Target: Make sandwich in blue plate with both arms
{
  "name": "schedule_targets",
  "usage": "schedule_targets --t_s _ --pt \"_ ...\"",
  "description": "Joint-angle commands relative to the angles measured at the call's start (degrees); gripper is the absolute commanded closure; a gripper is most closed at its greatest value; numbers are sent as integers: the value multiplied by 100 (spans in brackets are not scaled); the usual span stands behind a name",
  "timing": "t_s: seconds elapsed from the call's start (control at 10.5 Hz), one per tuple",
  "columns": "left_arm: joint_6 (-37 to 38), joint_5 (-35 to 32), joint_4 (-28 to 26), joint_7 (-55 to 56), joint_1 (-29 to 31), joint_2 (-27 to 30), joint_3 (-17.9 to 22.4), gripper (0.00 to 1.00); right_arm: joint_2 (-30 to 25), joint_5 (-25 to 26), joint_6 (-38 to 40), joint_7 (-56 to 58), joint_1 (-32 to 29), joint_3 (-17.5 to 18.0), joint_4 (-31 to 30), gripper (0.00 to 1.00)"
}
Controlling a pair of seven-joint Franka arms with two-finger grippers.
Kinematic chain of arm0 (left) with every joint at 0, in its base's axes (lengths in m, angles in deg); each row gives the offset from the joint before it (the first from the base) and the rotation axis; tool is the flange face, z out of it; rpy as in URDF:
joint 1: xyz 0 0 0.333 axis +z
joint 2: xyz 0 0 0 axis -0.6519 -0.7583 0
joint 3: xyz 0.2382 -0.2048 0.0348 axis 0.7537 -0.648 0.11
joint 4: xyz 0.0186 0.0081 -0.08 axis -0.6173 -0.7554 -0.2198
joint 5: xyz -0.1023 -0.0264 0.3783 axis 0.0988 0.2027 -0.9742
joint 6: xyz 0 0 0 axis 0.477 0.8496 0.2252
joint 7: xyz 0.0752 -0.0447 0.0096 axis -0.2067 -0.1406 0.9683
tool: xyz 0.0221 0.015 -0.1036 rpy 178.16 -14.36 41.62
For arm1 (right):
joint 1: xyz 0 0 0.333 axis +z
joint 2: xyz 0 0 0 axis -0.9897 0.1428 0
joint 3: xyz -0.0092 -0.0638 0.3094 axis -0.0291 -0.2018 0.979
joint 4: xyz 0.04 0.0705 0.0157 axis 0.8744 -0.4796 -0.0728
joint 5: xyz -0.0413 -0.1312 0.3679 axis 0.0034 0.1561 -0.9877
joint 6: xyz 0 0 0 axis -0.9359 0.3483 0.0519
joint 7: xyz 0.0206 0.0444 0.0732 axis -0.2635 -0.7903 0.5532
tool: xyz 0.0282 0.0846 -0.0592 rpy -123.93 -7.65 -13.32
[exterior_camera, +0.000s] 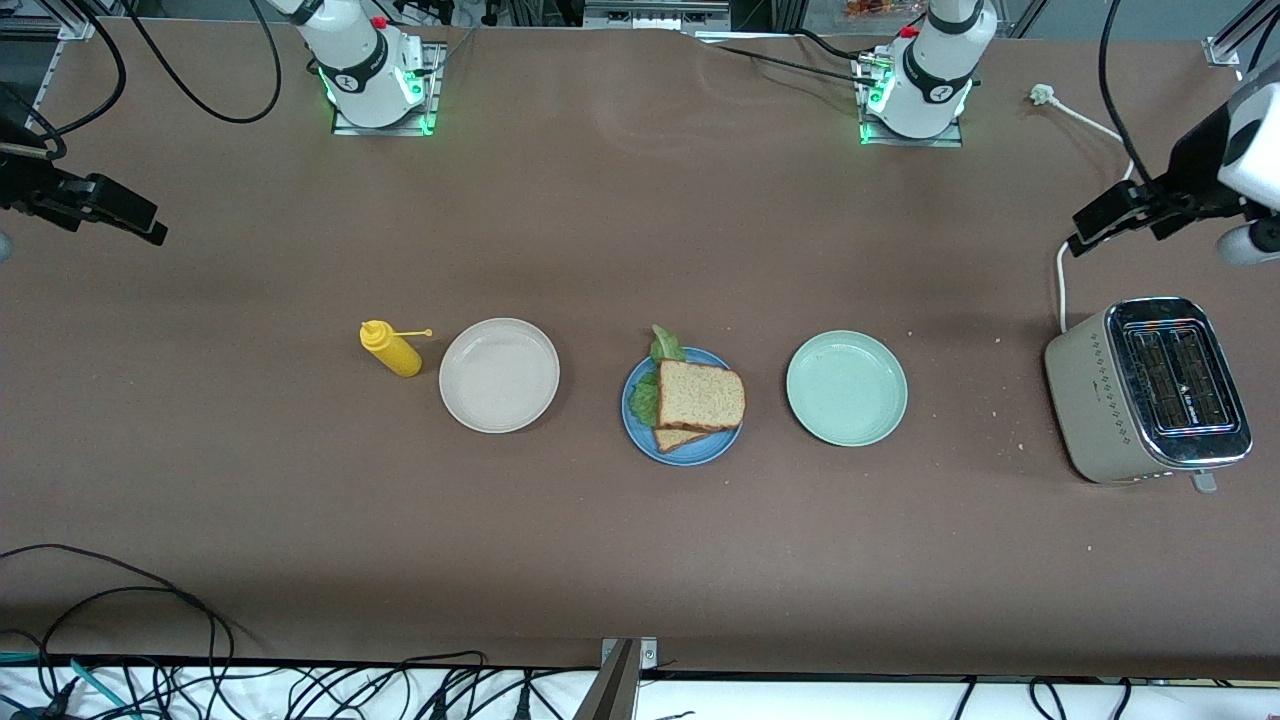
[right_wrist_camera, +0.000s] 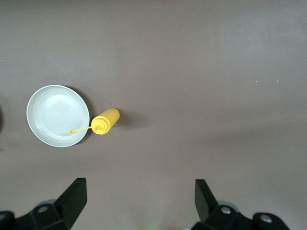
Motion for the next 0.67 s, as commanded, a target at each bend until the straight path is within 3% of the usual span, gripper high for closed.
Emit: schedule_targets --t_s 0.0,0.38,0.57 --pt "101 -207 -139 10 268 126 -171 0 32 -68 82 -89 -28 16 137 0" --pt "180 -821 -112 -43 400 162 -671 0 32 -85 82 -54 -37 16 137 0" --pt "180 -831 -104 -148 400 153 -663 0 32 -94 82 -54 -28 16 137 0"
